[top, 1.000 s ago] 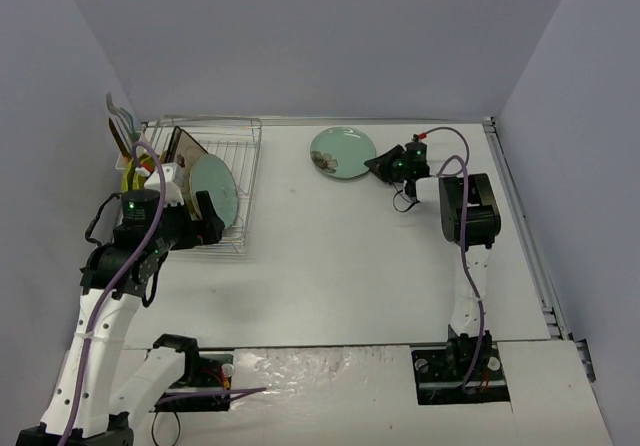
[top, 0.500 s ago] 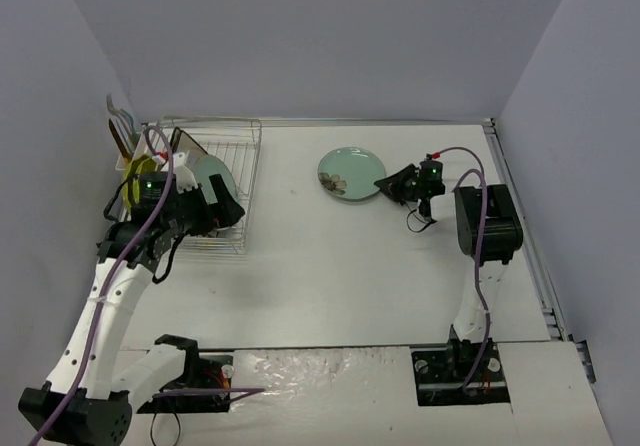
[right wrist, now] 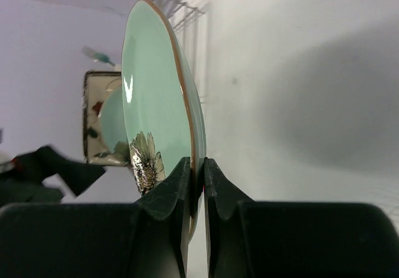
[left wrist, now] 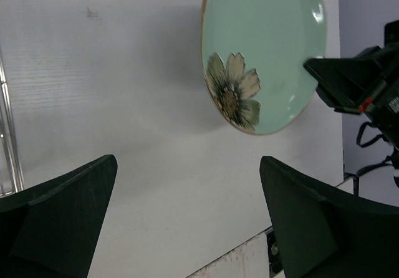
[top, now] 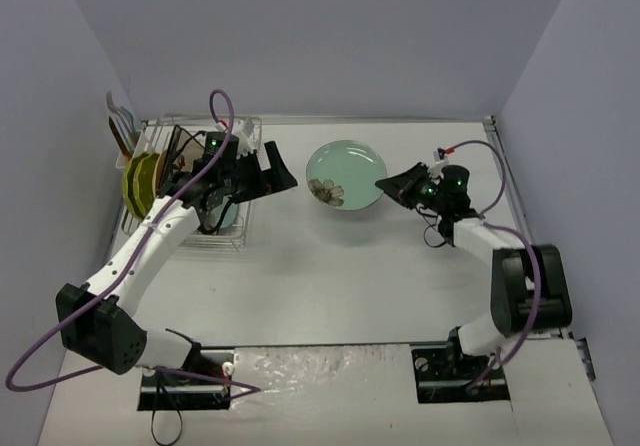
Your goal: Load the plates into the dish rack
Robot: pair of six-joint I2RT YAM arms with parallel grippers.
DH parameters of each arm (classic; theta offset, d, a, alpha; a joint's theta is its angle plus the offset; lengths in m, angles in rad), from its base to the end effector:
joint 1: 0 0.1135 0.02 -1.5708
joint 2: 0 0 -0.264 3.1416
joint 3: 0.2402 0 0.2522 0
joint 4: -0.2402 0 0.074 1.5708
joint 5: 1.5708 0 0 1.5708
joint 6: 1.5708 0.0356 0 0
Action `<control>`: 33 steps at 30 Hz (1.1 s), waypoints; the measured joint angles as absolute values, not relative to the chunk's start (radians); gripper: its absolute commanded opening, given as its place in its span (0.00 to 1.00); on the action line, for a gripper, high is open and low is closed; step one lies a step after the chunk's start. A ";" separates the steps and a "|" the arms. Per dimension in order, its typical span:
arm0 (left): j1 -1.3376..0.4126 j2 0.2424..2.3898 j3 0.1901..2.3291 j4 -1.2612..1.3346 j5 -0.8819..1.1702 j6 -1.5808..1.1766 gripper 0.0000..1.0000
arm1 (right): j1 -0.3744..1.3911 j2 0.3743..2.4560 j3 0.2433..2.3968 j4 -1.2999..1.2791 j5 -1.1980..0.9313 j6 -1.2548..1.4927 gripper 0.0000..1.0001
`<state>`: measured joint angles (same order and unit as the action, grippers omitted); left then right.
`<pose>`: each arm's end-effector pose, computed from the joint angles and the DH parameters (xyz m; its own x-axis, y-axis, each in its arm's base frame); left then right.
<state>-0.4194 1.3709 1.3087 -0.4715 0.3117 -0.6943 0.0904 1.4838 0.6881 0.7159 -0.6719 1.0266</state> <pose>0.2775 -0.1357 0.3620 -0.7594 -0.3282 -0.5618 0.1859 0.7180 -0.6708 0.3096 0.0503 0.2354 -0.6302 0.6152 -0.4736 -0.2886 0.3807 0.8785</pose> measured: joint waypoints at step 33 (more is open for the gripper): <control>-0.512 1.457 1.295 -0.177 0.471 -0.916 0.00 | 0.097 1.189 0.600 0.659 -0.798 1.083 0.39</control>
<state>-0.5123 1.4566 1.2953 -0.1773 0.4708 -0.9163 0.0973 1.1892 0.6002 0.6593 -0.7976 1.0833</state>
